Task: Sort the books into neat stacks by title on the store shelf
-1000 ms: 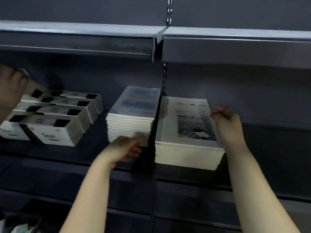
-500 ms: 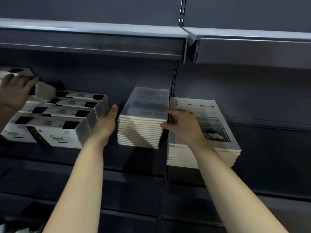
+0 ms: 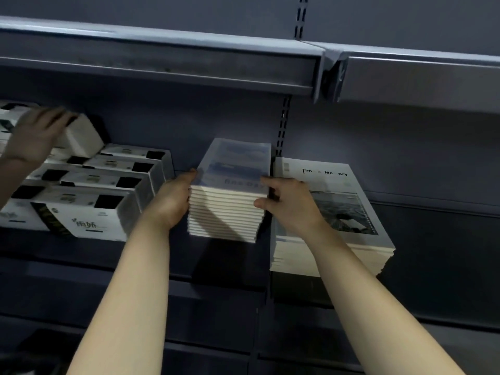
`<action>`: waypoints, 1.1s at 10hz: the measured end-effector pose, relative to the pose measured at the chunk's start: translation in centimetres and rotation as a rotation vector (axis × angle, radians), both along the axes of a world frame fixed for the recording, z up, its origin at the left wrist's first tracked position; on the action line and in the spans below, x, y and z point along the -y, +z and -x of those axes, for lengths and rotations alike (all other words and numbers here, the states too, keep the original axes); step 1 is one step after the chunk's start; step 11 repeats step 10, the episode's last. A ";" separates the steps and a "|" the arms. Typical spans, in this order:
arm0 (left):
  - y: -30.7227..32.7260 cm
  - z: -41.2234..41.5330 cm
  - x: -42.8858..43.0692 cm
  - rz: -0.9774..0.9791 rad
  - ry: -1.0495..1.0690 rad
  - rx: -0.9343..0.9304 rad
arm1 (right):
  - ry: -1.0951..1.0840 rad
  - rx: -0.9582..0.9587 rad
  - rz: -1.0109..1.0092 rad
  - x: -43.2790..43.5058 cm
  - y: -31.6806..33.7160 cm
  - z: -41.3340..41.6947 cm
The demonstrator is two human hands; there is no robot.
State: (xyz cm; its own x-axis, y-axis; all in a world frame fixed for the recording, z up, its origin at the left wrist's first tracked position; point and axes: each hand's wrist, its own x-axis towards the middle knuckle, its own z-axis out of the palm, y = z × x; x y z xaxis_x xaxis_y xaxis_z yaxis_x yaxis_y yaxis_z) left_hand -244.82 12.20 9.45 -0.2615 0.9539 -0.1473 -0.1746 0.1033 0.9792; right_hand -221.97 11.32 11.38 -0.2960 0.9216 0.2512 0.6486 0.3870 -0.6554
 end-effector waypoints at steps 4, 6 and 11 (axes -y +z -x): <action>0.9 -0.9 -0.4 -0.019 -0.048 0.046 | 0.022 0.183 0.036 -0.1 0.1 -0.4; 0.6 -0.8 -0.4 -0.031 -0.050 0.024 | 0.022 0.199 0.021 -0.6 -0.1 -0.1; 1.2 -1.8 0.4 -0.097 0.116 -0.638 | 0.075 0.096 0.004 0.3 0.4 -1.9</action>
